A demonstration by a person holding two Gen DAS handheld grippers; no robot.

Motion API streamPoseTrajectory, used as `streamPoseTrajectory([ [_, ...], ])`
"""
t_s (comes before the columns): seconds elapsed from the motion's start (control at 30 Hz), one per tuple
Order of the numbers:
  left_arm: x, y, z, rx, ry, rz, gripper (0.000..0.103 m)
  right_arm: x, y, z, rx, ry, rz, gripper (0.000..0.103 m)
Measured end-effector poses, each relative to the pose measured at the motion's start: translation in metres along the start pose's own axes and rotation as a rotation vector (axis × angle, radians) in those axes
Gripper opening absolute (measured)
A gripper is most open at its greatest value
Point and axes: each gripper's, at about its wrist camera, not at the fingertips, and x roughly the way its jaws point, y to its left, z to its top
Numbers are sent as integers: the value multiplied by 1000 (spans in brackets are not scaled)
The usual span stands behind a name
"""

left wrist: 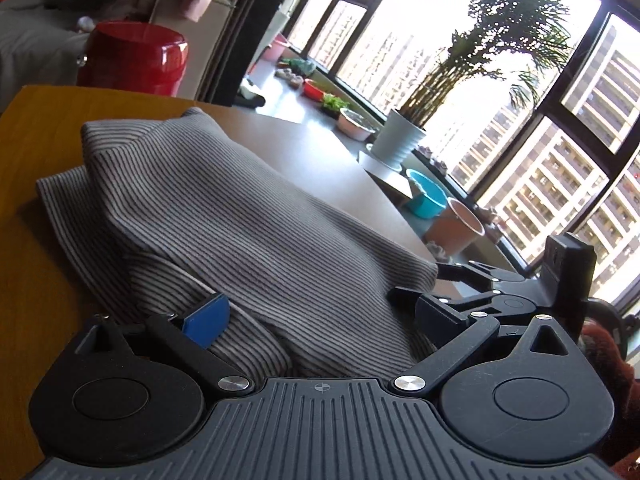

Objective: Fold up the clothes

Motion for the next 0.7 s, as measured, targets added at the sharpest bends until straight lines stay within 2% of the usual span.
streamPoseTrajectory([
  [0.1, 12, 8, -4, -4, 22, 41, 102, -9, 13, -11, -18, 21, 47, 103],
  [0.27, 13, 25, 4, -23, -4, 93, 102, -32, 47, -33, -124, 54, 154, 103],
  [0.4, 5, 29, 9, -17, -20, 140, 102, -50, 45, -22, -133, 30, 200, 103],
  [0.53, -8, 26, 11, -17, -61, 116, 102, -64, 35, 1, -126, -89, 151, 103],
  [0.63, -11, 15, 16, 3, -94, 69, 102, -50, 37, 12, -144, -181, 80, 103],
  [0.67, -10, 10, 19, 14, -103, 51, 102, -43, 38, 16, -152, -196, 60, 103],
  [0.7, -6, 6, 20, 25, -101, 43, 102, -29, 41, 18, -169, -169, 51, 103],
])
